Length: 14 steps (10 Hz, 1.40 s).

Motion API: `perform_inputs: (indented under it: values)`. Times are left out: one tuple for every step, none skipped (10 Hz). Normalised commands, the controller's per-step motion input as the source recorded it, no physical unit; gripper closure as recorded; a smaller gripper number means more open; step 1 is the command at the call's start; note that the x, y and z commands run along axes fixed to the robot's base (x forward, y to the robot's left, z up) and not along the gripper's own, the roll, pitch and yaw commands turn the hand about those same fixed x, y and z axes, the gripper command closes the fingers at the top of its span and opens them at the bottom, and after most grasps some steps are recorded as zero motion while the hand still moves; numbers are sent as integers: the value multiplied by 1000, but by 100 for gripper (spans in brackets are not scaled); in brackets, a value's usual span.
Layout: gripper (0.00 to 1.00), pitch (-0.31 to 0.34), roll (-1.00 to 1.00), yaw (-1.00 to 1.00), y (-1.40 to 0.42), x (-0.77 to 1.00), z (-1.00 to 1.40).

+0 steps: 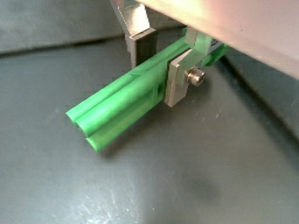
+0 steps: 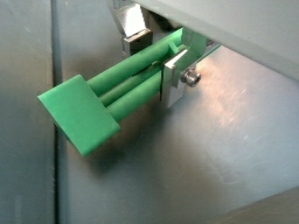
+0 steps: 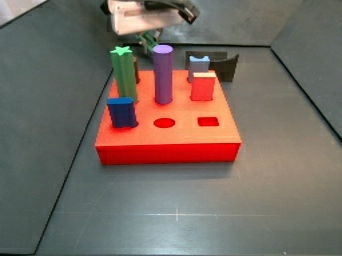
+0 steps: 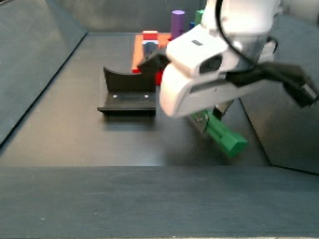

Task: Pick up the 3 prong object. Move up. Rotate the 3 prong object. Place the 3 prong object on the fixture. Regrasp the 3 prong object. Move to above the board. Insert the 3 prong object.
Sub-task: Move up, then rotate the 3 prong object.

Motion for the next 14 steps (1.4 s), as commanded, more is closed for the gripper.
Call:
perform_inputs:
  values:
    - [100, 46, -12, -10, 3, -45, 545]
    - [100, 46, -9, -11, 6, -30, 344]
    - [100, 0, 0, 0, -881, 212, 833]
    - [100, -14, 8, 8, -861, 232, 707]
    - [100, 17, 18, 28, -704, 145, 619]
    - [100, 32, 44, 35, -425, 44, 447]
    - [100, 29, 62, 35, -224, 12, 300]
    - [100, 0, 0, -1000, 0, 0, 0]
    - [100, 0, -1, -1000, 30, 19, -125]
    - [100, -1, -1, -1000, 35, 42, -87]
    - [100, -1, -1, -1000, 30, 38, -63]
    - [100, -2, -1, -1000, 27, 34, -50]
    - [100, -2, -1, -1000, 25, 34, -49]
    - [100, -2, -1, -1000, 25, 35, -46]
